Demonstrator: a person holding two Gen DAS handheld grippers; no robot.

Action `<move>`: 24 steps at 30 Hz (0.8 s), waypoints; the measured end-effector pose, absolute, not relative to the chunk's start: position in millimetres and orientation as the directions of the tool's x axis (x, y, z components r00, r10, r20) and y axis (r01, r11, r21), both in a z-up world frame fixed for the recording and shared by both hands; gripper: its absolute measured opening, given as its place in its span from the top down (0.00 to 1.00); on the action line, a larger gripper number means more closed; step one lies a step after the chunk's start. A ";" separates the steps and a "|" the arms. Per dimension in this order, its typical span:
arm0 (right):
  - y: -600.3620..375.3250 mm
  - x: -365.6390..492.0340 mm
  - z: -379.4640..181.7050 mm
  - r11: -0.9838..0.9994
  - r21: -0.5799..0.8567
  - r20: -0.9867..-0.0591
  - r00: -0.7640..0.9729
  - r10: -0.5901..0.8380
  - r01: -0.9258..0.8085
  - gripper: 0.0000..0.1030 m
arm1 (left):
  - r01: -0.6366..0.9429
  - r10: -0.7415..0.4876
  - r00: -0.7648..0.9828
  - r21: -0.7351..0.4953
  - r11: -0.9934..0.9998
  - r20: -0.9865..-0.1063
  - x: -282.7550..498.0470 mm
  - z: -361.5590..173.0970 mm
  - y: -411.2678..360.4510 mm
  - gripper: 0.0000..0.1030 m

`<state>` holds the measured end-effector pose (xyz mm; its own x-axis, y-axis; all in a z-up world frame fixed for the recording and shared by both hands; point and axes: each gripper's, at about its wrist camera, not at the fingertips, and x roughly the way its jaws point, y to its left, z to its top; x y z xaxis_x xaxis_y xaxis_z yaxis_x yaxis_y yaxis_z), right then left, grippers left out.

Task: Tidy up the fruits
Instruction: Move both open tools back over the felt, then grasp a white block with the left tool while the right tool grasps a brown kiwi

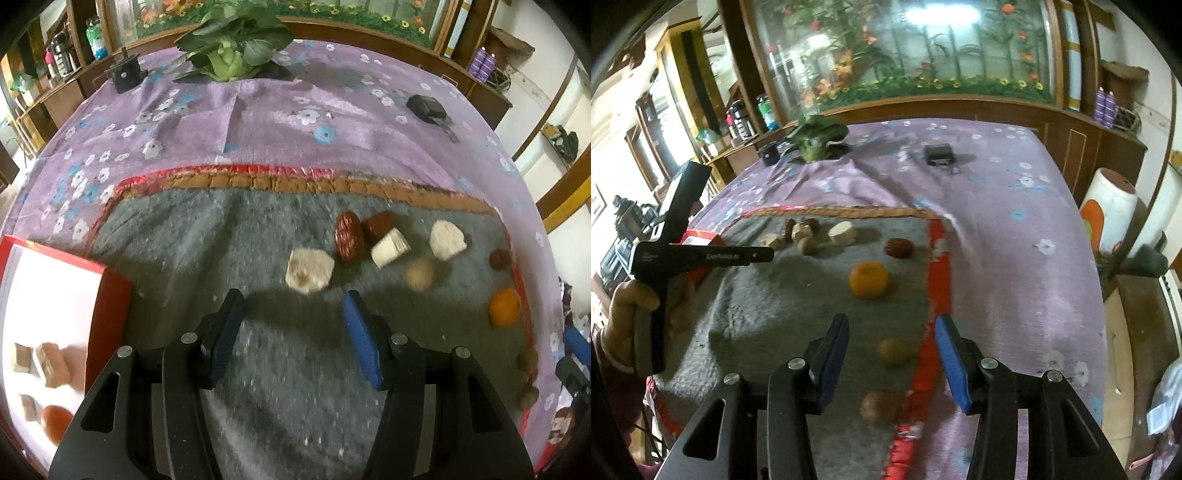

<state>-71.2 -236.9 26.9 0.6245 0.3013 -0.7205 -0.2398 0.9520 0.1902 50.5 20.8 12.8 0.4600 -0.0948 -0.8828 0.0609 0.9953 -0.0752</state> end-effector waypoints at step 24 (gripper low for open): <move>-226.5 -103.7 -7.5 0.922 0.164 -0.772 0.535 0.342 -0.352 0.63 | 0.077 -0.025 0.506 0.016 0.997 -0.862 57.2 7.4 5.6 0.46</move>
<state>-103.7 -226.5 -7.5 0.5354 0.3417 -0.7724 -0.3517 0.9217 0.1639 57.2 5.6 7.4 0.5062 -0.0255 -0.8620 0.0772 0.9969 0.0159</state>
